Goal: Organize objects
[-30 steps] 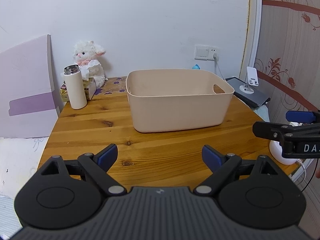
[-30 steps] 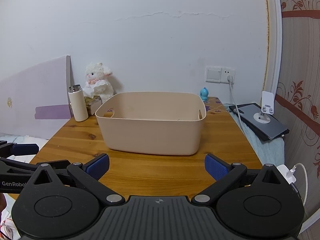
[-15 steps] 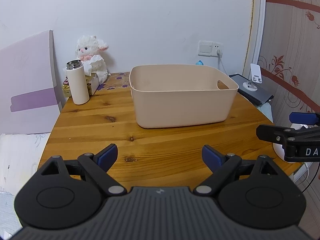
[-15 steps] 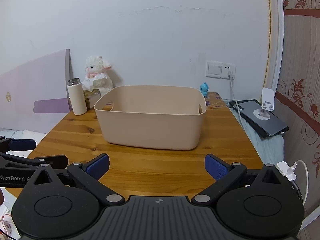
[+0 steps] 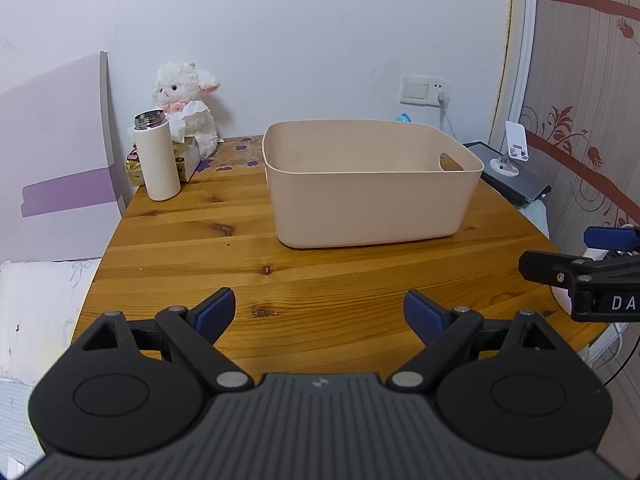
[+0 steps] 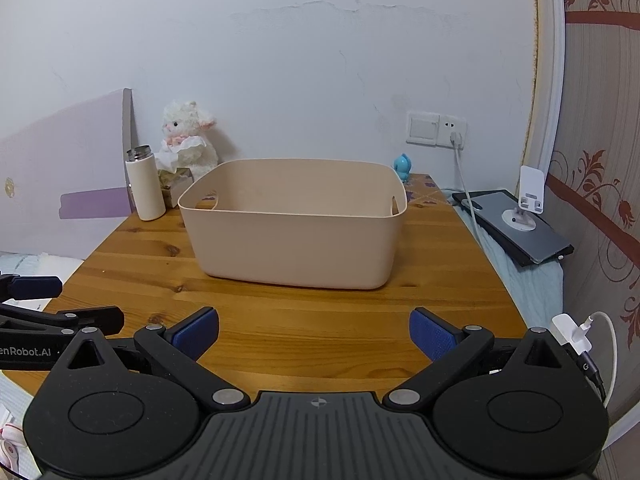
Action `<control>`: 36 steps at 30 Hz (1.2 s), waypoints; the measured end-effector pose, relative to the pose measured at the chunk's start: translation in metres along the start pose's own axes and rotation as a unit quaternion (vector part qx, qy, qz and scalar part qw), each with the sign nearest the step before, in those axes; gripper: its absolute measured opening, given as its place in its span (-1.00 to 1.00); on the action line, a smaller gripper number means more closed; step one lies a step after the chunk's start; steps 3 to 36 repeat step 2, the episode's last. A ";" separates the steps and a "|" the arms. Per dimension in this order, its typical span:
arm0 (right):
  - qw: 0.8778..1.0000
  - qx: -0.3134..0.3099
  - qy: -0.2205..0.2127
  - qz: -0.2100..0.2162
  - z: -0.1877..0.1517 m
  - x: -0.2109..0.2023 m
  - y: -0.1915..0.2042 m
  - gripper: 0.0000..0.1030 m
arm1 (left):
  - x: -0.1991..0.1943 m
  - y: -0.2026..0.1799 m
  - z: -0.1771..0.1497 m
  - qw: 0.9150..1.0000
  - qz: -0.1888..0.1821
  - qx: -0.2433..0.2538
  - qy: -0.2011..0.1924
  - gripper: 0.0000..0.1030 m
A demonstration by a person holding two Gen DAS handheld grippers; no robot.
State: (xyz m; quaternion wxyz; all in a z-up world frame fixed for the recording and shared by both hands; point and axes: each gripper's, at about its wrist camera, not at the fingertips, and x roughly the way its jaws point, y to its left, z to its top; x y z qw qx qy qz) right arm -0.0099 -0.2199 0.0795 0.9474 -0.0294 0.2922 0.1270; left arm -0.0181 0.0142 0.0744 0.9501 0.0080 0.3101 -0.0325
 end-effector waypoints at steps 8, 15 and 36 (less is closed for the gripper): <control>1.000 0.001 0.004 0.000 -0.001 0.003 0.000 1.00 | 0.001 0.000 0.000 1.000 0.002 0.001 0.000 0.79; 1.000 0.001 0.004 0.000 -0.001 0.003 0.000 1.00 | 0.001 0.000 0.000 1.000 0.002 0.001 0.000 0.79; 1.000 0.001 0.004 0.000 -0.001 0.003 0.000 1.00 | 0.001 0.000 0.000 1.000 0.002 0.001 0.000 0.79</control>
